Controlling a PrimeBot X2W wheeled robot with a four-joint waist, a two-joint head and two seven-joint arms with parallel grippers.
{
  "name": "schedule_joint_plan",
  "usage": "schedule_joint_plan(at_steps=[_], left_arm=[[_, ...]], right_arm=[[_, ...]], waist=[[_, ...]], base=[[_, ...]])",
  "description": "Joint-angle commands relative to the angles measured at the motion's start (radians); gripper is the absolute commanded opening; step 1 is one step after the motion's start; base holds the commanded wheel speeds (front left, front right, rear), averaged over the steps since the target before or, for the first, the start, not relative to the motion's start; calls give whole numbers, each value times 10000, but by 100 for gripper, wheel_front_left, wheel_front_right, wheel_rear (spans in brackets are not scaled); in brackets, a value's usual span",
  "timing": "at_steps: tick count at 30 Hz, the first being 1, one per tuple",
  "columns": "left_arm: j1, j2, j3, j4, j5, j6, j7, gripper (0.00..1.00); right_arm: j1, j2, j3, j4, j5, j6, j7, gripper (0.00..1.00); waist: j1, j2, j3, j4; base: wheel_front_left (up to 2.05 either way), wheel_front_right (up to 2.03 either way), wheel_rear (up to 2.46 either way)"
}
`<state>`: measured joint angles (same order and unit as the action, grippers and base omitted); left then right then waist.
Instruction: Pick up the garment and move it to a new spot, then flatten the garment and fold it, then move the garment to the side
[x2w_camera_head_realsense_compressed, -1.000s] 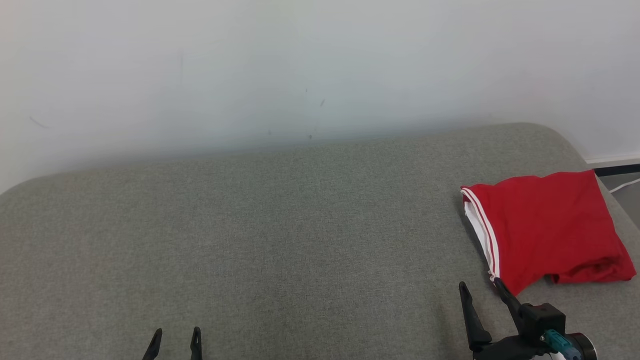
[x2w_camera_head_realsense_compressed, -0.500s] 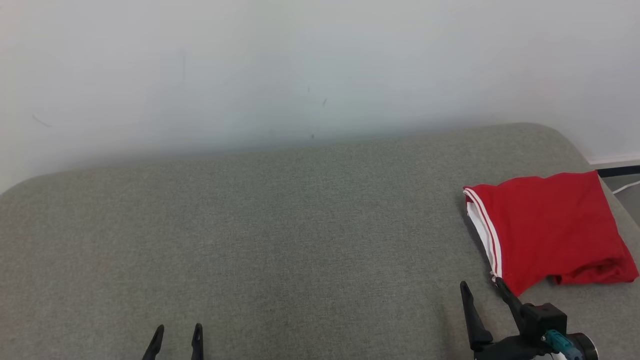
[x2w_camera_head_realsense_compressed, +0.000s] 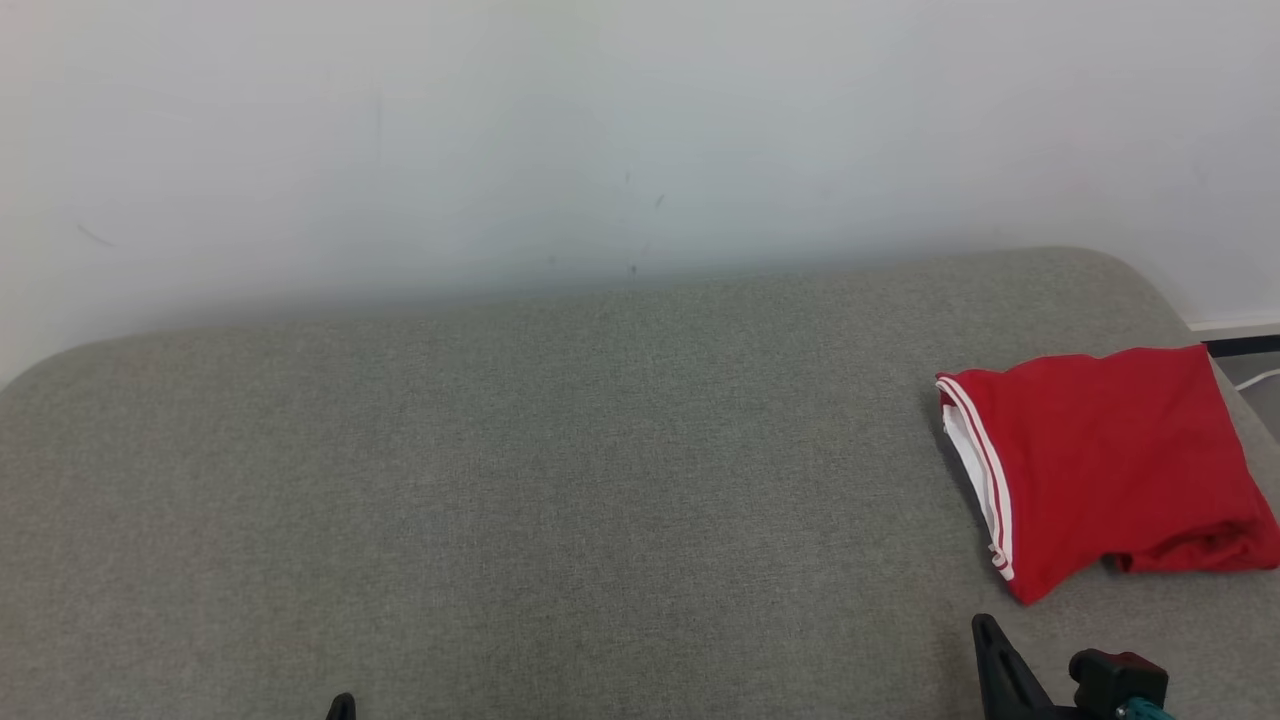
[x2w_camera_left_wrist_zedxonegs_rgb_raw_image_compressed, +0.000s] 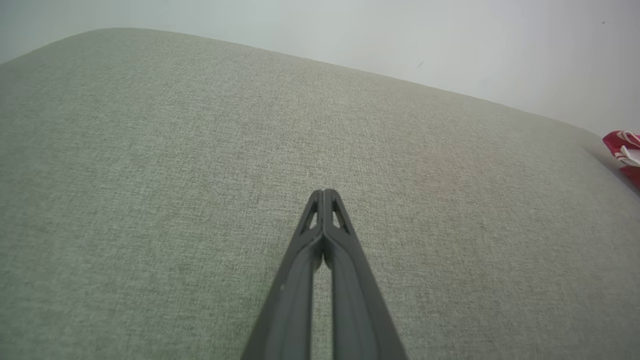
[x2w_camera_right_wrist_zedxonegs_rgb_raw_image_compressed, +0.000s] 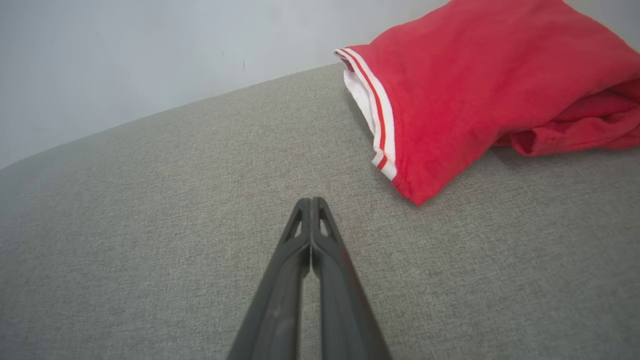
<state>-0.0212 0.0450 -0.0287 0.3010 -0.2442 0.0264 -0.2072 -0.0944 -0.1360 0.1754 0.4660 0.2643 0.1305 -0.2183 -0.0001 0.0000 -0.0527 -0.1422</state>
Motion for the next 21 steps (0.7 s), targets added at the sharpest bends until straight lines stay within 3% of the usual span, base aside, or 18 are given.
schedule_joint_plan(at_steps=[1, 21], left_arm=[[-276, 32, 107, -121, -541, -96, 91, 0], [-588, 42, 443, -120, -3864, -473, 873, 0]], right_arm=[[-302, 13, -139, -236, 532, 0, 95, 0], [-417, 228, -819, -624, 3799, 1, 874, 0]], waist=[[1, 0, 10, 22], [1, 0, 103, 254]], base=[[0, 0, 0], [0, 0, 0]])
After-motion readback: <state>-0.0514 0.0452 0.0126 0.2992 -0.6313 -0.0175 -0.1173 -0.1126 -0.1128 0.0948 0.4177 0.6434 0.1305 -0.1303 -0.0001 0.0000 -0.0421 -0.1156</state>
